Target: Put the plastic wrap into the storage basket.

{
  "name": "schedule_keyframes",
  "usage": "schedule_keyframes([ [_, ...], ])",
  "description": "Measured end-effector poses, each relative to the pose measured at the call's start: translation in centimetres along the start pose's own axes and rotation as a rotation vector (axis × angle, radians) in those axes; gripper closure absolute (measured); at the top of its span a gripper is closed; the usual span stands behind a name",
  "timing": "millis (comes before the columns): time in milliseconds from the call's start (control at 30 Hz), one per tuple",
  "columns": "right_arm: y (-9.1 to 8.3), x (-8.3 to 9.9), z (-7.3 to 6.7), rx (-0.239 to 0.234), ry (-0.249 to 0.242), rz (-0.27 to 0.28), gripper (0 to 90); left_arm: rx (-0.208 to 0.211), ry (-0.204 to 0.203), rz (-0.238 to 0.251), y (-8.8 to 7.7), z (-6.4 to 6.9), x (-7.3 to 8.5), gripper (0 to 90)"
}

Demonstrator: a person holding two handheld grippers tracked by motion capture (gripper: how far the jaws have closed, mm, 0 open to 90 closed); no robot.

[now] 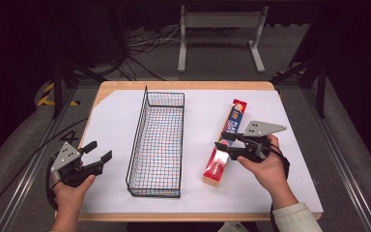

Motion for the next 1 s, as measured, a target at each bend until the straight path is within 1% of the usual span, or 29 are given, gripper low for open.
schedule_keyframes([
  [67, 0.5, -0.1, -0.3, -0.013, 0.001, -0.004, 54.0, 0.002, -0.004, 0.002, 0.0, 0.0, 0.0, 32.5],
  [167, 1.2, -0.3, -0.6, -0.032, 0.010, -0.020, 53.5, 0.001, 0.001, -0.004, 0.0, 0.0, 0.0, 32.5],
  [233, 1.4, -0.3, -0.6, -0.036, 0.011, -0.025, 53.6, 0.003, -0.003, -0.003, 0.0, 0.0, 0.0, 32.5],
  [333, 2.2, -0.4, -0.8, -0.045, 0.017, -0.052, 54.6, 0.001, 0.005, -0.007, 0.0, 0.1, -0.1, 32.6],
  [433, 3.0, -0.2, -0.8, -0.048, 0.029, -0.109, 57.7, 0.000, 0.007, -0.009, 0.0, 0.1, 0.0, 32.7],
  [533, 3.9, 0.1, -0.9, -0.044, 0.015, -0.167, 57.8, -0.002, 0.014, -0.018, 0.1, 0.0, 0.1, 32.7],
  [600, 4.4, 0.3, -0.9, -0.048, 0.013, -0.195, 57.7, -0.005, 0.015, -0.023, 0.1, 0.0, 0.1, 32.8],
  [667, 5.0, 0.7, -0.9, -0.049, 0.013, -0.235, 57.7, -0.004, 0.016, -0.022, 0.1, 0.0, 0.1, 32.8],
  [733, 5.4, 1.1, -1.0, -0.051, 0.018, -0.265, 57.9, -0.003, 0.013, -0.022, 0.1, 0.0, 0.1, 32.8],
  [767, 5.4, 1.1, -1.0, -0.051, 0.018, -0.265, 57.9, -0.003, 0.013, -0.022, 0.1, 0.0, 0.1, 32.9],
  [900, 6.1, 1.6, -1.1, -0.056, 0.015, -0.321, 58.4, -0.005, 0.011, -0.025, 0.0, 0.0, 0.1, 32.9],
  [1000, 6.5, 1.8, -1.2, -0.058, 0.012, -0.353, 60.0, -0.009, 0.017, -0.031, 0.1, 0.0, 0.1, 33.2],
])
Point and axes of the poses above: each handheld gripper's, and its own axes: y roughly forward along the jaws, x roughly out of its underside, z roughly to its right, the point moved 2 cm from there along y, roughly forward along the jaws, and after that the axes turned 9 degrees about z, right-handed, at the moved point
